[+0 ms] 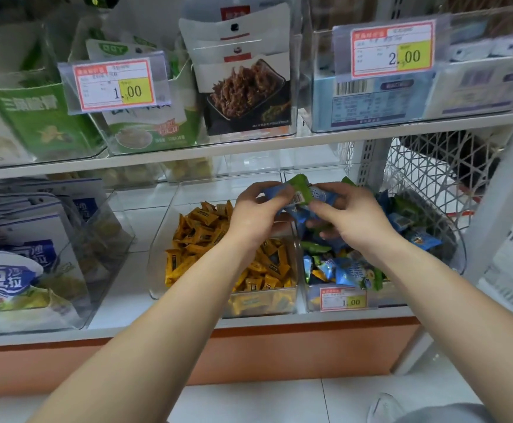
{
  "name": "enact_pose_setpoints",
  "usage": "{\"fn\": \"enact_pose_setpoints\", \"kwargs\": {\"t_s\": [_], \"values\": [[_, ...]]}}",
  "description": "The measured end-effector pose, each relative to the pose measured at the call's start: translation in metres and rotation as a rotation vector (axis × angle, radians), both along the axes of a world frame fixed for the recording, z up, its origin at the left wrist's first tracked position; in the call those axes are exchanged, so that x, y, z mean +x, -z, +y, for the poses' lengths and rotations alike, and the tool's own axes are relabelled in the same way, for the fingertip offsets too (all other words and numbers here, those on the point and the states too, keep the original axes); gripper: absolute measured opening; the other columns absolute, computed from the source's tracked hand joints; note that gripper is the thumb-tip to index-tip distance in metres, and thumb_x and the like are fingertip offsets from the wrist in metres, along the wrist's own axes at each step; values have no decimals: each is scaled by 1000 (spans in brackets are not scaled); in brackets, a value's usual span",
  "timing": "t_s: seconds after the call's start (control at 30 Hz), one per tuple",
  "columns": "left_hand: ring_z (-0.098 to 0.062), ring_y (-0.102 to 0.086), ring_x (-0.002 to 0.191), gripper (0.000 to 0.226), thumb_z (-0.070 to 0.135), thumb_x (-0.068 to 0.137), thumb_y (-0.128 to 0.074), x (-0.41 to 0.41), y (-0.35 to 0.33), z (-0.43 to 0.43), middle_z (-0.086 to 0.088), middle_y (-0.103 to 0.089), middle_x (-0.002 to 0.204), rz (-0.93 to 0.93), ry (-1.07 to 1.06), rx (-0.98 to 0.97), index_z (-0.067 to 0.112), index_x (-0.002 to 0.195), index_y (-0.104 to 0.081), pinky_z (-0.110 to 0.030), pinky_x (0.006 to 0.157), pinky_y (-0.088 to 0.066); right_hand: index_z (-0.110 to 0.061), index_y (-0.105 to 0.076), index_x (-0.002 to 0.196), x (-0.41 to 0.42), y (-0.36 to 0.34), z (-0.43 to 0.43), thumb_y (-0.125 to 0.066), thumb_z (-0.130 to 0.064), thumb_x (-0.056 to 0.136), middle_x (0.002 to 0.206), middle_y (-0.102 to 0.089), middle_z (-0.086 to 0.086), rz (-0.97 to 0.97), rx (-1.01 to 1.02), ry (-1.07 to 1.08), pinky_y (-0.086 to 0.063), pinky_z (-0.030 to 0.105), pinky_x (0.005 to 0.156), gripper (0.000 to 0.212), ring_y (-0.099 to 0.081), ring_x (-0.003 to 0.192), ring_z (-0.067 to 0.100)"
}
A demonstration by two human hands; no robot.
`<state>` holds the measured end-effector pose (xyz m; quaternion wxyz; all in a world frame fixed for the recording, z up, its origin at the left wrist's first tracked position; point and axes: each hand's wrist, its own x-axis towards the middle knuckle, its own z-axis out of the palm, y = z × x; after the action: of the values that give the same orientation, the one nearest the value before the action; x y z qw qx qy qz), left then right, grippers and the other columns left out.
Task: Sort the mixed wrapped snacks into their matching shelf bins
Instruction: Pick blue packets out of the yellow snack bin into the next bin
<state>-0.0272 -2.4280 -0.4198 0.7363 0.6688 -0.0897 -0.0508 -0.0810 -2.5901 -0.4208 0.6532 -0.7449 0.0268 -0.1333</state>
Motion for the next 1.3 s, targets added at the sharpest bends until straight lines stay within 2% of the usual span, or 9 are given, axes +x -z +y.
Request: {"fn": "enact_pose_setpoints", "kwargs": {"t_s": [0.2,0.4,0.5,0.67,0.77,0.9,1.07,1.17,1.3], "values": [[-17,-70,86,28,25,81,-81,10,7,-35,0,-71,99,-170,-110,157,20,104,-65,-27,66,-58,-20,-62,103,-2,-1,-26,-70,-13,92,90,-66,7,-42,17,280,-61,36,55,16,-70,59,16],[-14,-60,101,46,52,79,-73,18,21,-57,7,-65,114,-448,87,701,31,118,-60,-23,72,-45,-26,-63,127,-9,-4,-49,-60,-44,93,126,-64,2,21,-562,508,-49,38,92,39,-60,115,29],[-10,-56,106,52,57,85,-67,31,10,-48,7,-63,126,-369,37,709,28,127,-59,-23,83,-39,-21,-56,137,-11,-4,-45,-54,-47,95,143,-53,9,40,-813,416,-41,44,105,49,-46,130,36],[-9,-60,97,13,38,94,-61,52,5,9,13,-64,102,-353,-180,734,30,103,-64,-15,74,-40,-24,-54,137,-5,1,-9,-55,-51,91,140,-52,1,-69,-946,155,-39,34,99,53,-44,130,25],[-13,-63,100,20,32,92,-63,53,34,28,8,-68,109,-366,26,980,24,110,-67,-25,82,-49,-27,-41,148,5,10,13,-51,-65,87,153,-41,-1,-15,-1100,-13,-36,39,109,73,-37,139,25],[-8,-60,96,28,41,84,-69,51,59,31,17,-65,105,-487,357,1202,35,111,-67,-17,67,-39,-27,-34,152,13,22,18,-56,-58,84,158,-35,-3,-2,-1214,-72,-22,39,117,78,-28,144,23],[-11,-47,85,33,52,68,-77,55,68,34,19,-43,86,-640,303,1332,33,91,-62,-22,58,-31,-29,-38,150,14,23,13,-58,-55,81,156,-37,-6,0,-1170,-81,-23,37,116,76,-29,143,20],[-15,-54,92,29,51,72,-77,55,68,37,17,-45,93,-589,299,1294,32,89,-63,-30,65,-41,-31,-37,150,14,23,13,-58,-56,81,157,-36,-7,8,-1171,-84,-24,37,116,77,-28,143,20],[-26,-38,128,40,55,84,-62,51,62,37,5,-47,136,-490,453,1447,47,123,-61,-45,101,-39,-32,-37,150,15,23,13,-58,-57,80,156,-37,-6,14,-1178,-81,-27,37,115,77,-29,143,20]]}}
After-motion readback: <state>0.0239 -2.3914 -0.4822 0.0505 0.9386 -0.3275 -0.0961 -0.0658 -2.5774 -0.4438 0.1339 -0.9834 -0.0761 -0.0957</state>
